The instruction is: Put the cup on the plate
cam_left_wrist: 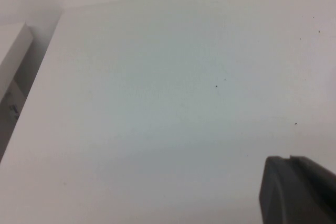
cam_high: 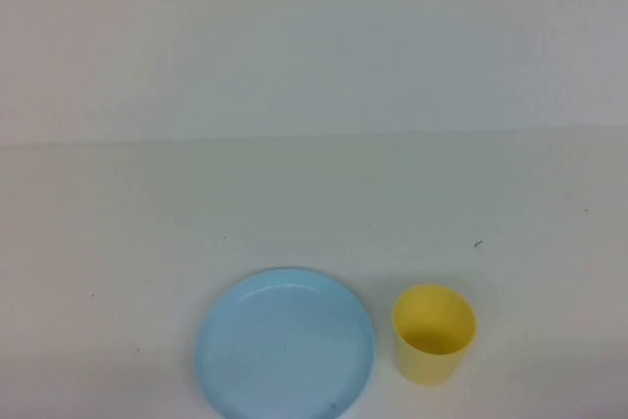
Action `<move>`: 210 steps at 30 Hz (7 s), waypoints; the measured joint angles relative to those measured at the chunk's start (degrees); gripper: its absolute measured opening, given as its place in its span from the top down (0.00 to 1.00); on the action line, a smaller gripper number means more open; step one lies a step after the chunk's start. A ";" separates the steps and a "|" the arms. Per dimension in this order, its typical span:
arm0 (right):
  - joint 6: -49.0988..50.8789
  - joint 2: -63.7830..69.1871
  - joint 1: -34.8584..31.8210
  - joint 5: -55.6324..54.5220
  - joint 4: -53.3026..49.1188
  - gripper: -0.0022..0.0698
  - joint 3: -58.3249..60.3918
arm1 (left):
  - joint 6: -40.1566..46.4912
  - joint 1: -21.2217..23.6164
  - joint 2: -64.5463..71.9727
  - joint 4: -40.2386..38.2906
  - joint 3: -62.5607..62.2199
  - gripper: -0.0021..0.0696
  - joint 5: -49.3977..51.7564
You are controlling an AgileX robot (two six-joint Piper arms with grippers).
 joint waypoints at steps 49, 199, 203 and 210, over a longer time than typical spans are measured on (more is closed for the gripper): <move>-0.25 0.00 0.00 -9.57 -1.75 0.75 0.00 | 0.00 0.00 0.00 -1.39 0.00 0.97 -22.62; -35.84 49.07 0.52 30.66 40.53 0.26 -39.17 | 1.65 -25.09 98.83 4.84 -74.56 0.96 18.81; -37.79 56.36 2.89 29.62 41.85 0.28 -41.19 | 1.50 -25.21 89.56 5.78 -73.91 0.97 18.41; -37.89 70.63 12.86 25.60 39.15 0.30 -50.64 | 1.32 -26.33 71.51 7.89 -65.87 0.97 17.69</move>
